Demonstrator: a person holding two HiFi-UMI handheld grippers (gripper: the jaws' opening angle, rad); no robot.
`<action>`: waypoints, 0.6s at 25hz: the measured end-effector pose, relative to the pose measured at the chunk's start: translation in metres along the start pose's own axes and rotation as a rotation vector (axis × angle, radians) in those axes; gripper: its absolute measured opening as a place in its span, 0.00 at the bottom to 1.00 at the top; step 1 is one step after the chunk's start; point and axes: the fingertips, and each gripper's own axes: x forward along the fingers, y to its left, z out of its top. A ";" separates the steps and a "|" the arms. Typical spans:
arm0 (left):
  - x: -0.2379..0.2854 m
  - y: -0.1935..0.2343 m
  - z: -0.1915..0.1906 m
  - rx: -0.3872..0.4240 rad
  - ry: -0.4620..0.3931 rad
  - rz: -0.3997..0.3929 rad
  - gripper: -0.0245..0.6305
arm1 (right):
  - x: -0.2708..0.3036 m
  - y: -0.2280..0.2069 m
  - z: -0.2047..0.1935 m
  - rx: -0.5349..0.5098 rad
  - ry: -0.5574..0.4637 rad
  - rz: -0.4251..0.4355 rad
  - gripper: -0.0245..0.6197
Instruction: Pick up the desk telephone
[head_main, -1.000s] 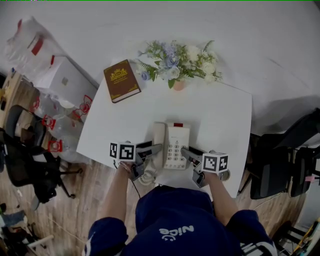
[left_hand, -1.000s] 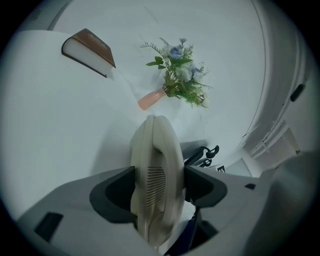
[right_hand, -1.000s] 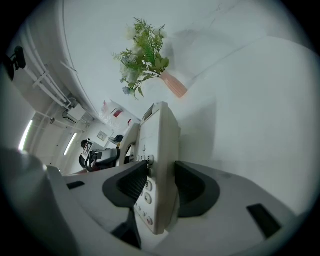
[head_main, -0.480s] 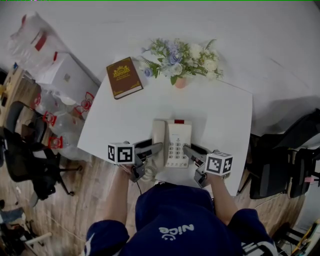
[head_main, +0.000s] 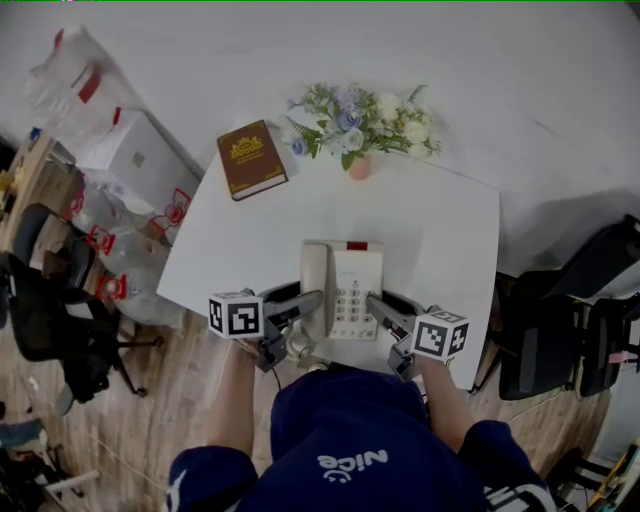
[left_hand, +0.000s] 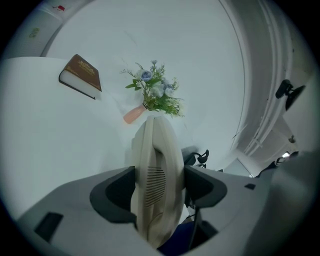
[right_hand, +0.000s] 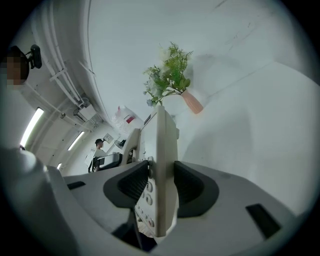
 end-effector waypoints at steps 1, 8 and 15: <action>-0.002 -0.002 -0.001 0.000 -0.004 0.000 0.53 | -0.002 0.003 0.001 -0.008 -0.006 0.004 0.32; -0.021 -0.022 -0.002 0.020 -0.067 -0.005 0.53 | -0.018 0.031 0.013 -0.073 -0.075 0.022 0.31; -0.034 -0.058 0.009 0.080 -0.143 -0.042 0.53 | -0.039 0.060 0.029 -0.156 -0.147 0.038 0.31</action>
